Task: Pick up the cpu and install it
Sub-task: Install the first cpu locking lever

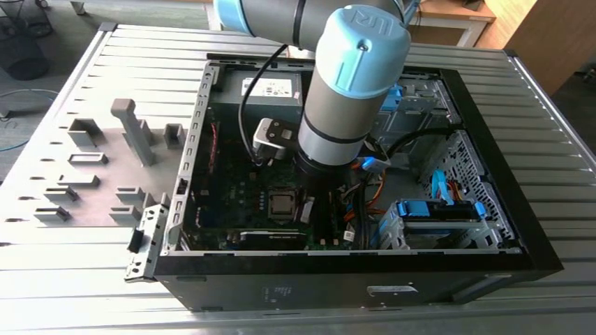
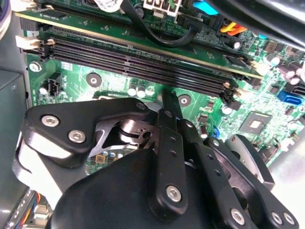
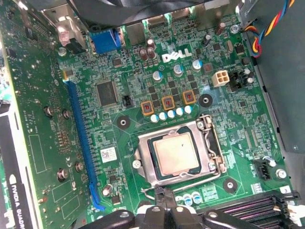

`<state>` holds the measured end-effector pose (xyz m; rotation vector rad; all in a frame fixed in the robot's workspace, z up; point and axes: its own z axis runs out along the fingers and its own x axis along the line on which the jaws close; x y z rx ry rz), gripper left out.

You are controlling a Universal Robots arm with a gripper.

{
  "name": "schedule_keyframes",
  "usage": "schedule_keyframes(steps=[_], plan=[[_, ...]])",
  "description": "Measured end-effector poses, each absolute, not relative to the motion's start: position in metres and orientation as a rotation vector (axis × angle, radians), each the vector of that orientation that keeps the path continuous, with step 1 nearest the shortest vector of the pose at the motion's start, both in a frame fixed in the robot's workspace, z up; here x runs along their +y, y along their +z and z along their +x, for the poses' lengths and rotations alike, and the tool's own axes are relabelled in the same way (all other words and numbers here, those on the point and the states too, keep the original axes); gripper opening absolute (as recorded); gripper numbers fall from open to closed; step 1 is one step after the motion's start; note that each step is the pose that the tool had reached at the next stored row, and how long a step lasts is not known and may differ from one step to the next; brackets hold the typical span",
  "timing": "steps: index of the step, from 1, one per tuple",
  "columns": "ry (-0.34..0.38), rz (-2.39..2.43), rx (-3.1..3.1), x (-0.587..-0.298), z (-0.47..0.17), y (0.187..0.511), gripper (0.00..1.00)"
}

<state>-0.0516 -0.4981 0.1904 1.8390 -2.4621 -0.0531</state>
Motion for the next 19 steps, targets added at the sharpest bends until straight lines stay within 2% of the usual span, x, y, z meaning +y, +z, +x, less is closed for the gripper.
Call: schedule_keyframes(steps=[13,19], plan=[[-0.053,1.838,-2.462,-0.498,-0.052,0.216,0.11],[-0.053,1.838,-2.462,-0.498,-0.052,0.216,0.11]])
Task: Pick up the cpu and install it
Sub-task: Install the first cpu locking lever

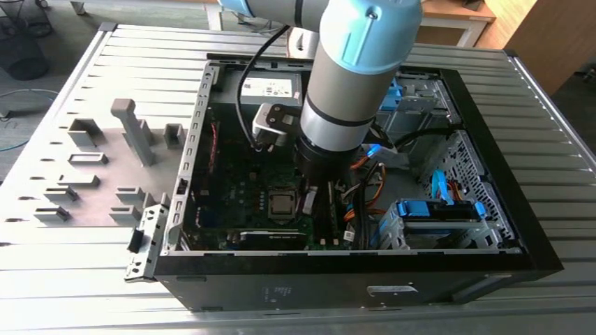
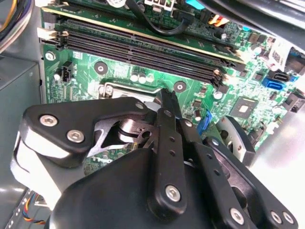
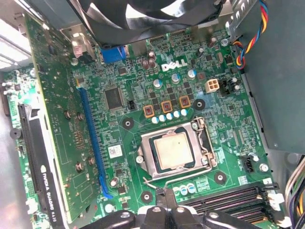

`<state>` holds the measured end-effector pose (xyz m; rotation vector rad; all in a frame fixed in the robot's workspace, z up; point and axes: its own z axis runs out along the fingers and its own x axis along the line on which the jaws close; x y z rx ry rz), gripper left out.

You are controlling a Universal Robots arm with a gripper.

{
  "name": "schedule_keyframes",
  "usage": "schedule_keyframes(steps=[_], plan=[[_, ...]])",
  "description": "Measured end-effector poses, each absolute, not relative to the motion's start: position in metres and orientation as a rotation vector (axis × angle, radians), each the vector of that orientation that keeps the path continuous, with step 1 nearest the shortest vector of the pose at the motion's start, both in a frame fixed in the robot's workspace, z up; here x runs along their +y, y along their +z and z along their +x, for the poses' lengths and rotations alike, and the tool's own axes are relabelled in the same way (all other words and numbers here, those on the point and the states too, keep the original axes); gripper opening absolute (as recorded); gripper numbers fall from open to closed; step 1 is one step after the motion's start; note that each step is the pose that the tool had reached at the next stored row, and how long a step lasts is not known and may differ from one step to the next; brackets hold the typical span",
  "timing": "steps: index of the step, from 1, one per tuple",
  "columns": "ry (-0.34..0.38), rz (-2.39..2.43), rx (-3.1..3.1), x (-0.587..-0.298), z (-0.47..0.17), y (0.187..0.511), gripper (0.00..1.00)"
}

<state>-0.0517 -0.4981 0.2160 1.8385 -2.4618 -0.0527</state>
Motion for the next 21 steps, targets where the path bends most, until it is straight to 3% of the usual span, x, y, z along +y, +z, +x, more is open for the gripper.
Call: schedule_keyframes(steps=[12,21], plan=[[-0.053,1.838,-2.462,-0.498,-0.052,0.254,0.11],[-0.061,1.841,-2.465,-0.493,-0.062,0.255,0.11]])
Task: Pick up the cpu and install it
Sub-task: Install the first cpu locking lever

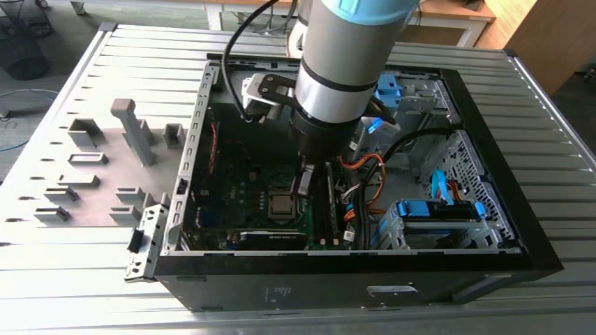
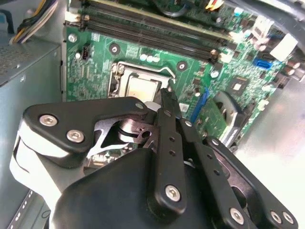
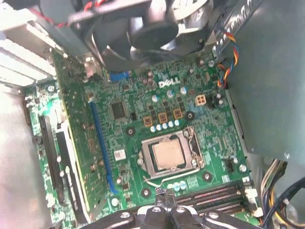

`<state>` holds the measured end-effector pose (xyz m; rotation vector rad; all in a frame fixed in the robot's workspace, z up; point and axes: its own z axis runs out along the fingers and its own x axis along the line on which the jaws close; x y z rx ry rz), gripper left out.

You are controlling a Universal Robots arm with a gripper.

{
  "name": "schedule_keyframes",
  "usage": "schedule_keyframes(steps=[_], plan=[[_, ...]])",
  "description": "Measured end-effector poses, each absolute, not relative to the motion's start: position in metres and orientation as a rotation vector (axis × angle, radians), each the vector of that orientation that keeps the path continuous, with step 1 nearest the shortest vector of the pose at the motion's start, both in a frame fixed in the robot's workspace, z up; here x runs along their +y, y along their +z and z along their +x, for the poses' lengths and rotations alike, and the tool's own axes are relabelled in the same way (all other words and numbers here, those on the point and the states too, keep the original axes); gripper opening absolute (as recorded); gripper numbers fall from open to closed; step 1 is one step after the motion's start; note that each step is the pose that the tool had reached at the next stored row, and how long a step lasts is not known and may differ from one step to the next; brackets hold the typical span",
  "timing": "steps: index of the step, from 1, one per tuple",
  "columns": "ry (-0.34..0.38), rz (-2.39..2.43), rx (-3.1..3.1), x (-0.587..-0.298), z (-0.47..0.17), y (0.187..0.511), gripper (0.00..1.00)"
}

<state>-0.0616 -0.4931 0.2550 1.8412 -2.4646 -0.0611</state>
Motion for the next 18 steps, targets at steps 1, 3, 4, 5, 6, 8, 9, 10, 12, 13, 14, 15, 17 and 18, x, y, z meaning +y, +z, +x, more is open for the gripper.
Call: schedule_keyframes(steps=[1,3,4,5,6,8,9,10,12,13,14,15,17,18], plan=[[-0.062,1.841,-2.465,-0.493,-0.064,0.255,0.11],[-0.064,1.842,-2.466,-0.492,-0.069,0.255,0.11],[-0.065,1.842,-2.466,-0.491,-0.070,0.255,0.11],[-0.065,1.842,-2.466,-0.491,-0.071,0.256,0.11],[-0.065,1.843,-2.466,-0.491,-0.071,0.258,0.11],[-0.065,1.843,-2.467,-0.491,-0.071,0.264,0.11],[-0.065,1.843,-2.467,-0.491,-0.071,0.267,0.11],[-0.065,1.843,-2.467,-0.491,-0.071,0.268,0.11],[-0.065,1.843,-2.467,-0.491,-0.071,0.268,0.11],[-0.065,1.843,-2.467,-0.491,-0.071,0.268,0.11],[-0.065,1.843,-2.467,-0.491,-0.071,0.268,0.11],[-0.065,1.843,-2.467,-0.490,-0.071,0.268,0.11],[-0.067,1.844,-2.468,-0.490,-0.071,0.268,0.11],[-0.067,1.844,-2.468,-0.490,-0.072,0.268,0.11]])
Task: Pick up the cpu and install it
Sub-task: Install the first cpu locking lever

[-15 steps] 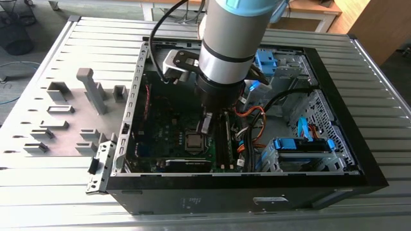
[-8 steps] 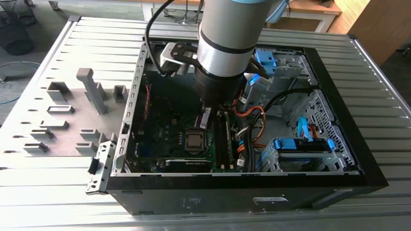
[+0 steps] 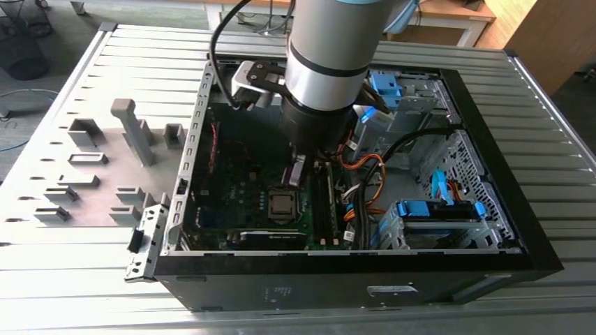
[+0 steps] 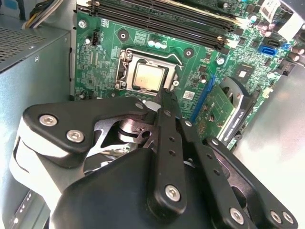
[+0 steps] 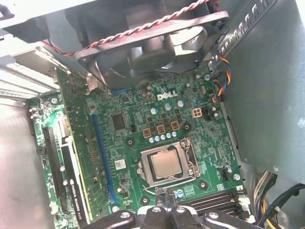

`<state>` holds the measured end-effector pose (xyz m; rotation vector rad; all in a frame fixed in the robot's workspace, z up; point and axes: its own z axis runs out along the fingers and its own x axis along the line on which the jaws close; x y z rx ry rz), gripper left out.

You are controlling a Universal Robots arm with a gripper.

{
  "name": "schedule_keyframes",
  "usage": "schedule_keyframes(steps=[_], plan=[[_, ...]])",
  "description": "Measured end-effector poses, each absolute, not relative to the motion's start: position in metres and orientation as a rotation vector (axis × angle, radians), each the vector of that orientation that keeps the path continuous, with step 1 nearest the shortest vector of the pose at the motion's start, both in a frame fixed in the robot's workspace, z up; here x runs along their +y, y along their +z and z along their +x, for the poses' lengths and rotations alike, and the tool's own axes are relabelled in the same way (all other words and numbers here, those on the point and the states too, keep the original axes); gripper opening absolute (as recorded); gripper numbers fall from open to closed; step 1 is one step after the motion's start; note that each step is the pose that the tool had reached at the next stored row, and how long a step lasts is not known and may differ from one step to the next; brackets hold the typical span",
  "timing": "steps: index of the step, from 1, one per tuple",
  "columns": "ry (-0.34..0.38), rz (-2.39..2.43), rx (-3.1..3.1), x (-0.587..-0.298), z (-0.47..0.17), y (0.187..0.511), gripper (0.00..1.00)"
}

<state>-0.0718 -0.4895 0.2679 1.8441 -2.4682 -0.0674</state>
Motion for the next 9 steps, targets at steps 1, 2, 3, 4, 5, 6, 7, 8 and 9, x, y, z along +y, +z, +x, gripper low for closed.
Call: schedule_keyframes(steps=[1,2,3,4,5,6,7,8,9], plan=[[-0.068,1.844,-2.468,-0.4891,-0.0722,0.2678,0.11],[-0.068,1.845,-2.469,-0.4887,-0.0726,0.2678,0.11],[-0.069,1.845,-2.469,-0.4885,-0.0728,0.2678,0.11],[-0.069,1.845,-2.469,-0.4885,-0.0728,0.2678,0.11],[-0.069,1.845,-2.469,-0.4885,-0.0728,0.2678,0.11],[-0.069,1.845,-2.469,-0.4884,-0.0729,0.2678,0.11],[-0.069,1.845,-2.469,-0.4884,-0.0730,0.2678,0.11],[-0.069,1.845,-2.469,-0.4885,-0.0731,0.2678,0.11],[-0.069,1.845,-2.469,-0.4884,-0.0731,0.2678,0.11]])
